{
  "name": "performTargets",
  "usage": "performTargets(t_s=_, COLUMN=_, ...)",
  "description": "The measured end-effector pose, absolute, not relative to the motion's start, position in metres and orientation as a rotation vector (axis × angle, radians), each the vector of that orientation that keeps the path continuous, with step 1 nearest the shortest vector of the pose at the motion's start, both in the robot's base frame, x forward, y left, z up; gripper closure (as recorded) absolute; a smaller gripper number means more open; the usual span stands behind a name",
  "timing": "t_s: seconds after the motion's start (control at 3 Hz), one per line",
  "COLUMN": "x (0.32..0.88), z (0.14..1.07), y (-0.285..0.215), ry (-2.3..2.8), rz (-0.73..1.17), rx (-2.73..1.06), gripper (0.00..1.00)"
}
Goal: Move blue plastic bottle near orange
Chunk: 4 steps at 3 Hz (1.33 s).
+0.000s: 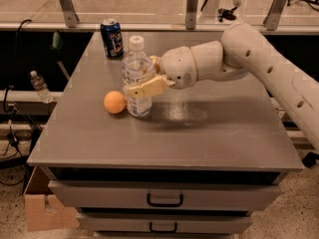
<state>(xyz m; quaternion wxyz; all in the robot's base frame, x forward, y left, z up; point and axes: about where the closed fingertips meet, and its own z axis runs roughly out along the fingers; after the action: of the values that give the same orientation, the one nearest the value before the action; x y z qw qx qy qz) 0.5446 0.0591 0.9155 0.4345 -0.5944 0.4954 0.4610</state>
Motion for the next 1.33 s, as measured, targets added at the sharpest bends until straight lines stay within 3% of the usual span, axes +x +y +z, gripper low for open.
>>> performTargets(t_s=1.0, x=0.5533, z=0.9067, y=0.0541, ry=1.257, rz=1.128, rx=-1.504, gripper=0.12)
performTargets(t_s=1.33, x=0.5552, z=0.9044, y=0.0521, ry=1.268, rz=1.127, rx=-1.503, gripper=0.0)
